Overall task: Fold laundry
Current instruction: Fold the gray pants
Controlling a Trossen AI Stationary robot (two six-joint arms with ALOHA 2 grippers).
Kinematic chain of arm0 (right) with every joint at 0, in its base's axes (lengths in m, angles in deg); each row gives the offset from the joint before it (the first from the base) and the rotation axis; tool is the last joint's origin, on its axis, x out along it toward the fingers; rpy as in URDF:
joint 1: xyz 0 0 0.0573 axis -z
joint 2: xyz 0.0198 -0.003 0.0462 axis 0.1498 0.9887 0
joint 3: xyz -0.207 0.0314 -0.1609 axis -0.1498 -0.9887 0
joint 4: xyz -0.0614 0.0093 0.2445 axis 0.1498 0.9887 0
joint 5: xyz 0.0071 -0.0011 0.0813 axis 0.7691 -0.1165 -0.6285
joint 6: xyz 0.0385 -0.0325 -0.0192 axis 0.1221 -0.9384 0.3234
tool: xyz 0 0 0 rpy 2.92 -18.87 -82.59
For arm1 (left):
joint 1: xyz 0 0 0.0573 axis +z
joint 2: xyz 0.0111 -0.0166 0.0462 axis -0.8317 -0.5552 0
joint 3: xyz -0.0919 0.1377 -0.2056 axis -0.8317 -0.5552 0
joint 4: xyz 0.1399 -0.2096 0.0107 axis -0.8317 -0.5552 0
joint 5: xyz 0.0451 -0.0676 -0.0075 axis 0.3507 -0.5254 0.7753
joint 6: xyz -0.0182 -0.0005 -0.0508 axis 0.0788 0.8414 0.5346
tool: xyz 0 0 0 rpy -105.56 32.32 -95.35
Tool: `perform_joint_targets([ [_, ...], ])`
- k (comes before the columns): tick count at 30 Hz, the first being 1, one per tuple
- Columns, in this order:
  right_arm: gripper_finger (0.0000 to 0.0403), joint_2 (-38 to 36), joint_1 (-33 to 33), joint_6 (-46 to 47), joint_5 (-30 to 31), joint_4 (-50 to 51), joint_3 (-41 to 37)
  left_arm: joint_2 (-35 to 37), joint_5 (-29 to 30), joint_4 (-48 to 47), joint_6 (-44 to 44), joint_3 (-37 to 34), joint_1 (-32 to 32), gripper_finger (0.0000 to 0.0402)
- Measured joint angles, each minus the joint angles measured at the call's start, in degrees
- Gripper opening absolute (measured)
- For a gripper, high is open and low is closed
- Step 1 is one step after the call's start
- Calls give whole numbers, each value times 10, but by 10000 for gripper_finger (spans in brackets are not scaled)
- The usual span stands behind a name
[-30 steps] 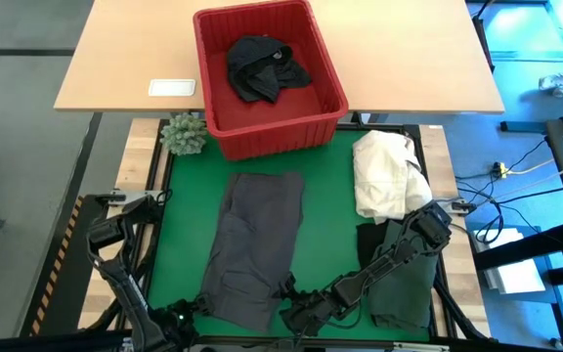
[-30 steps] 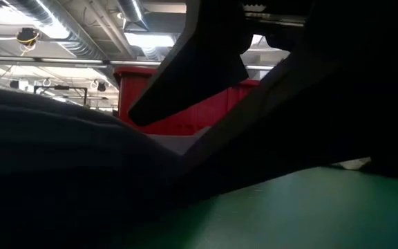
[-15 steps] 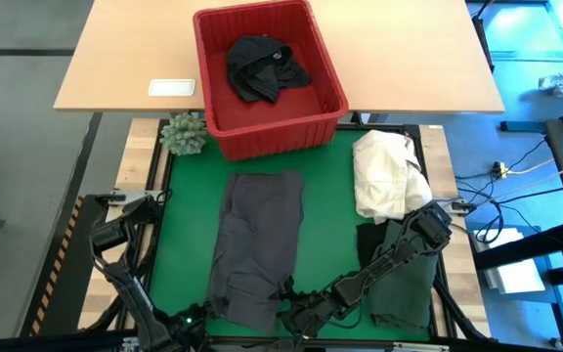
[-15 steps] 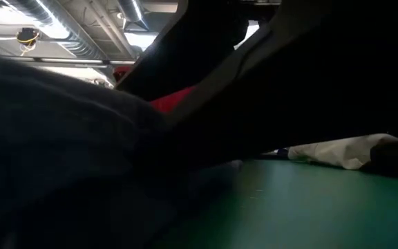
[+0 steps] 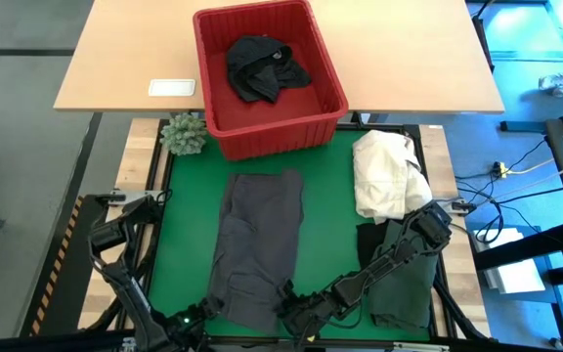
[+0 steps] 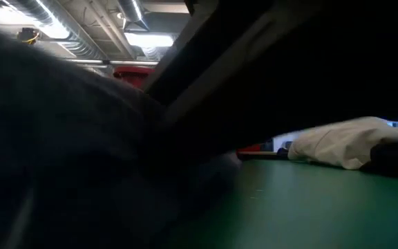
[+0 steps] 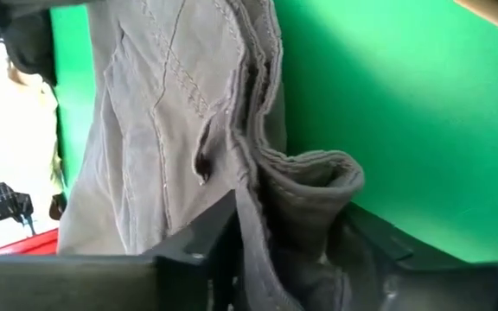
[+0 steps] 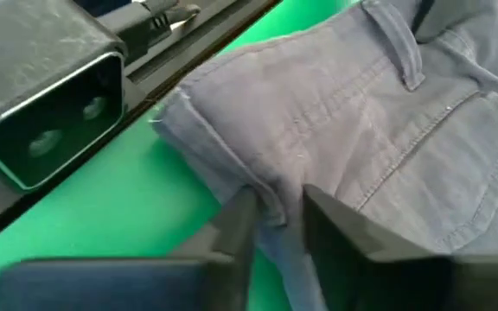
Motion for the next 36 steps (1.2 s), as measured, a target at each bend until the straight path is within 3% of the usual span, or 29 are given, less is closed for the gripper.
perform_joint_targets([
  [4, 15, 0, -1, 2, 17, -2, 0, 0, 0, 0, 20, 0, -2, 98],
  [10, 6, 0, -9, 35, 64, -7, 0, 11, -26, 0, 70, 0, -7, 24],
  [14, 4, 0, -12, 59, 71, -10, 0, 34, -28, 2, 137, 0, -8, 24],
  [28, 1, -28, -36, 80, 88, -89, 0, 151, -18, 119, 213, 0, -12, 24],
  [36, 1, -65, -34, 66, 132, -91, -1, 201, 40, 104, 215, 0, -18, 24],
])
